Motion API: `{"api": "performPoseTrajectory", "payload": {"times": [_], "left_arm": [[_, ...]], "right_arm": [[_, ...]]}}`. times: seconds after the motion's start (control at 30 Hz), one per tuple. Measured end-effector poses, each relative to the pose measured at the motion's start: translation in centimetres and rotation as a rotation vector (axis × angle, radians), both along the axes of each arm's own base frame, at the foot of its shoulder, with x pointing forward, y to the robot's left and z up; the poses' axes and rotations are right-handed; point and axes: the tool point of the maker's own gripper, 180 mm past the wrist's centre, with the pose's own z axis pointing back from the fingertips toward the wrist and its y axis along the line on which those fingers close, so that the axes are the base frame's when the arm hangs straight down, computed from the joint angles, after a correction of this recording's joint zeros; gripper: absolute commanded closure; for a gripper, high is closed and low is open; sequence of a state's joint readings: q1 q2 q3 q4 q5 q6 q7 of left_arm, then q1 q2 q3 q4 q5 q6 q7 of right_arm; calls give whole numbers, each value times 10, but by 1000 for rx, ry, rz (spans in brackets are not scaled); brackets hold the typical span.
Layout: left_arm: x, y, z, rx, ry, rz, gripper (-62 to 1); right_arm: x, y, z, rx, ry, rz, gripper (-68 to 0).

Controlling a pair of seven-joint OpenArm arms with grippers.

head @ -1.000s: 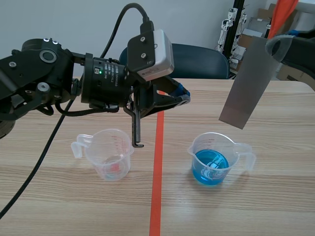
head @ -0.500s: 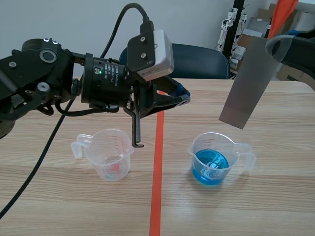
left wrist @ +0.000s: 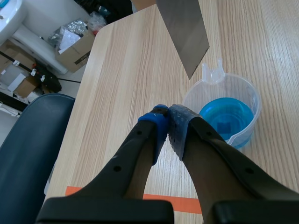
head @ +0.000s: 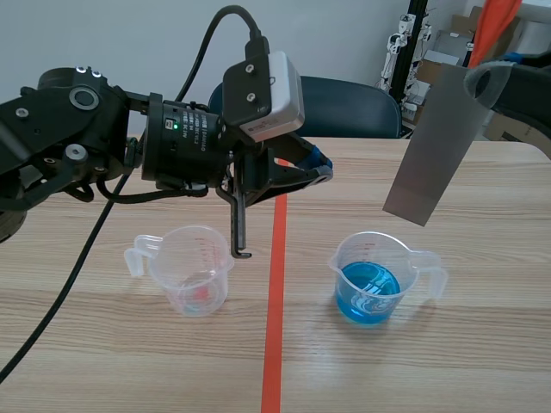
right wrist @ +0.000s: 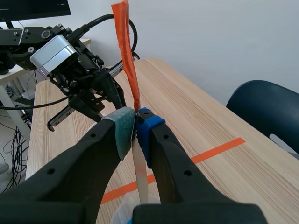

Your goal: Do the redox reaction experiment. move the plate over the left beaker

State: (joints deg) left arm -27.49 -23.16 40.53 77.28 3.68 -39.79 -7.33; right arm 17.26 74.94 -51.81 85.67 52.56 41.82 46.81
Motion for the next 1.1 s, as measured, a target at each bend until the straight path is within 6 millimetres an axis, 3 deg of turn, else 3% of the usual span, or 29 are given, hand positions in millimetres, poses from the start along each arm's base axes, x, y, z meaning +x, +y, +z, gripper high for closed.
{"api": "performPoseTrajectory", "payload": {"times": [0.37,0.57,1.1], "left_arm": [[4,7,-3,25,-13,14,-29],[18,38,-2,9,-7,104,-29],[5,107,-38,-16,117,286,-29]], "right_arm": [[-2,3,1,2,0,10,-4],[-7,12,0,-9,7,38,-4],[10,35,-13,-114,-3,43,-4]]}}
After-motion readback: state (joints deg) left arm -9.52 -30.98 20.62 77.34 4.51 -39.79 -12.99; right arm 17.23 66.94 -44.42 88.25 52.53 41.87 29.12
